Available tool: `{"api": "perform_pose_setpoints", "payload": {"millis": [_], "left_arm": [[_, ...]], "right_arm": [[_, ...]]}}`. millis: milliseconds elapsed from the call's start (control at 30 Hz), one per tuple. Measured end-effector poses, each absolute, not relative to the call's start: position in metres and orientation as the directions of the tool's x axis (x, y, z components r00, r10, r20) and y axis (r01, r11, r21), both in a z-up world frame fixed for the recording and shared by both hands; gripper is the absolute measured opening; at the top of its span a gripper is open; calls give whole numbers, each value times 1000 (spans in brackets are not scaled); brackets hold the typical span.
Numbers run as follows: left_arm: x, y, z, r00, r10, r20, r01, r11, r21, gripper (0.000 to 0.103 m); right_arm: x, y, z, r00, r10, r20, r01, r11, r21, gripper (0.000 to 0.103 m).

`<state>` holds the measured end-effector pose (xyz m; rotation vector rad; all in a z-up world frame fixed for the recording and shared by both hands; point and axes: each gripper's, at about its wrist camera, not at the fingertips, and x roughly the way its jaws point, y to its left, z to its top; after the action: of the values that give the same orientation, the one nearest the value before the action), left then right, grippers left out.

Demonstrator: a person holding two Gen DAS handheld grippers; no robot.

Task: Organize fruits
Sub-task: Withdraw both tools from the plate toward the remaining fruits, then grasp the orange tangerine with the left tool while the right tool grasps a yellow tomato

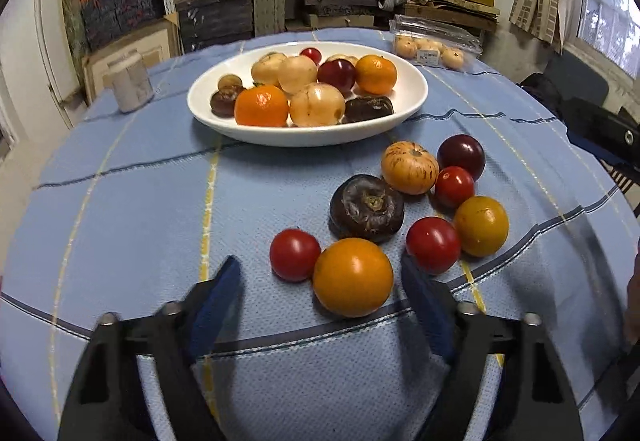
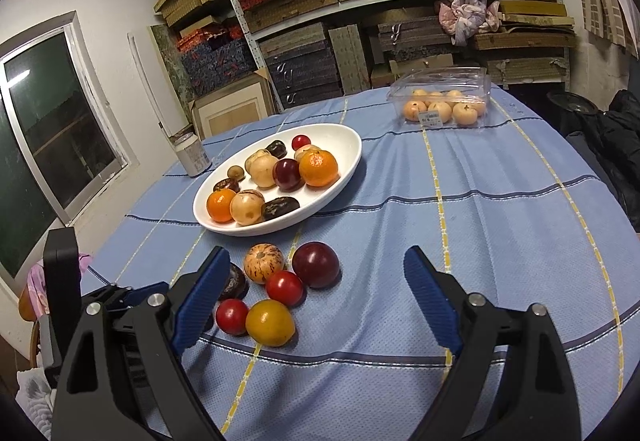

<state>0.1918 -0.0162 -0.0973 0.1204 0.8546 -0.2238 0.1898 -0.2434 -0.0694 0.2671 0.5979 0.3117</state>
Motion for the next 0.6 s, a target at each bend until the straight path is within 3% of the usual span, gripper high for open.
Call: {"api": "perform_pose_setpoints", "payload": {"millis": [100,467,533,567,600], "left_arm": [[195,-15,-100,613,-179,-770,256,966,-20,61],[196,-18,-102,604,-191,-774,270,962,-27,57],[195,-19,-102,602,-202,-772,284,958,-29,48],[194,-21,-102,601,-207,-772,293,956,-28,37],[194,-21,-102,603,-203,-772,294,956,-21,37]], "right_arm": [[189,-243,-70,782,363,-507,-210,919,333,86],[191,-241,-74,771,360,-525,-214,923,319,86],[191,-241,-75,770,357,-530,-213,925,314,86],[192,-240,-76,769,355,-532,-212,926,312,86],[192,-240,-76,768,353,-535,-211,927,310,86]]}}
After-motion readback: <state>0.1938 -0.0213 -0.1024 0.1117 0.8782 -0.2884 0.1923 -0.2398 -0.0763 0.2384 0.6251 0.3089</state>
